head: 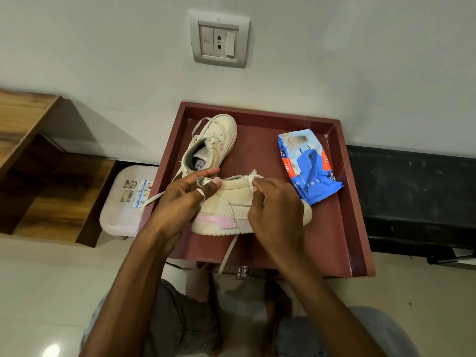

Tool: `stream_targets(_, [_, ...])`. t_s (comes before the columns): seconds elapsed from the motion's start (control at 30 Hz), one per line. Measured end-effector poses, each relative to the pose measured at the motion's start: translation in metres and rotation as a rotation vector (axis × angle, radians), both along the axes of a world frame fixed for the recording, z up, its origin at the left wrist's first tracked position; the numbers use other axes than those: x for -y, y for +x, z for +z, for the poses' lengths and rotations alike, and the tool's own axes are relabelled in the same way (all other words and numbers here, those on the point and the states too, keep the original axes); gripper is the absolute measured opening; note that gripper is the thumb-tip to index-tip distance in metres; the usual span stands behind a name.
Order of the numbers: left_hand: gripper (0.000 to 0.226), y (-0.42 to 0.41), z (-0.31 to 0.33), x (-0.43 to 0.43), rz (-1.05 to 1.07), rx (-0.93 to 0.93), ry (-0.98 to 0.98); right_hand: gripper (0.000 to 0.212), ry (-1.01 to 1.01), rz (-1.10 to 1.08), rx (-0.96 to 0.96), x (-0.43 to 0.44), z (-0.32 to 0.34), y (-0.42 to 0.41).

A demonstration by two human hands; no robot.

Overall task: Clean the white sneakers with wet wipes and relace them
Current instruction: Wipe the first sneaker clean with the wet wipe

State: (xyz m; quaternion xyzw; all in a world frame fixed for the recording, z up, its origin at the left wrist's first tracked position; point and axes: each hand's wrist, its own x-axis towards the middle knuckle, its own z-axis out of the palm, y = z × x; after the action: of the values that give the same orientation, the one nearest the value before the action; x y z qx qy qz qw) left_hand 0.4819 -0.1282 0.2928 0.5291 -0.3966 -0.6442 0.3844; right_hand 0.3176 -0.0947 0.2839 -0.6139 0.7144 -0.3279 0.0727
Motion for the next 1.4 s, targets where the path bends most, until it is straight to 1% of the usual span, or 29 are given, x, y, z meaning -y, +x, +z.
stream_targets(0.1, [0.029, 0.002, 0.002, 0.0, 0.0, -0.027, 0.036, 0.031, -0.068, 0.111, -0.083, -0.015, 0.007, 0.027])
stream_targets(0.17, [0.029, 0.001, 0.002, 0.0, 0.011, -0.043, 0.053, 0.037, -0.049, 0.232, -0.169, -0.024, 0.01, 0.045])
stream_targets(0.23, [0.028, 0.0, 0.002, 0.0, 0.029, -0.055, 0.063, 0.039, -0.043, 0.33, -0.239, -0.026, 0.007, 0.048])
stream_targets(0.3, [0.027, -0.001, 0.002, 0.0, 0.04, -0.051, 0.074, 0.038, -0.05, 0.305, -0.223, -0.018, 0.004, 0.033])
stream_targets(0.4, [0.026, 0.0, 0.001, 0.0, 0.037, -0.043, 0.092, 0.032, 0.03, 0.054, -0.084, -0.001, -0.003, -0.008])
stream_targets(0.47, [0.026, 0.0, 0.001, 0.0, 0.033, -0.033, 0.091, 0.032, 0.074, -0.01, -0.017, 0.0, -0.004, -0.019])
stream_targets(0.53, [0.026, -0.001, 0.002, 0.0, 0.037, -0.017, 0.088, 0.031, 0.019, 0.035, -0.035, -0.008, 0.0, -0.003])
stream_targets(0.6, [0.024, -0.002, 0.002, 0.0, 0.059, -0.004, 0.096, 0.034, -0.037, 0.145, -0.075, -0.02, 0.007, 0.023])
stream_targets(0.7, [0.023, -0.003, 0.003, -0.001, 0.085, -0.007, 0.098, 0.045, -0.002, 0.377, -0.181, -0.033, 0.01, 0.052])
stream_targets(0.77, [0.023, -0.003, 0.003, -0.001, 0.088, -0.008, 0.095, 0.044, 0.008, 0.488, -0.217, -0.035, 0.009, 0.05])
stream_targets(0.83, [0.024, -0.003, 0.002, -0.001, 0.084, -0.002, 0.092, 0.039, -0.016, 0.483, -0.195, -0.031, 0.007, 0.033])
stream_targets(0.93, [0.024, -0.002, 0.0, 0.0, 0.067, 0.03, 0.097, 0.033, -0.07, 0.229, -0.063, -0.023, 0.002, -0.006])
stream_targets(1.0, [0.024, -0.002, 0.0, 0.0, 0.066, 0.03, 0.1, 0.031, -0.068, 0.143, -0.015, -0.023, 0.002, -0.016])
stream_targets(1.07, [0.023, -0.003, 0.001, 0.0, 0.072, 0.027, 0.104, 0.032, -0.079, 0.176, -0.046, -0.027, 0.003, -0.005])
stream_targets(1.23, [0.023, -0.003, 0.002, 0.0, 0.087, -0.035, 0.102, 0.04, -0.017, 0.448, -0.191, -0.029, 0.007, 0.054])
stream_targets(1.4, [0.025, 0.003, 0.0, 0.002, 0.085, -0.06, 0.106, 0.036, -0.006, 0.481, -0.294, -0.031, 0.006, 0.065])
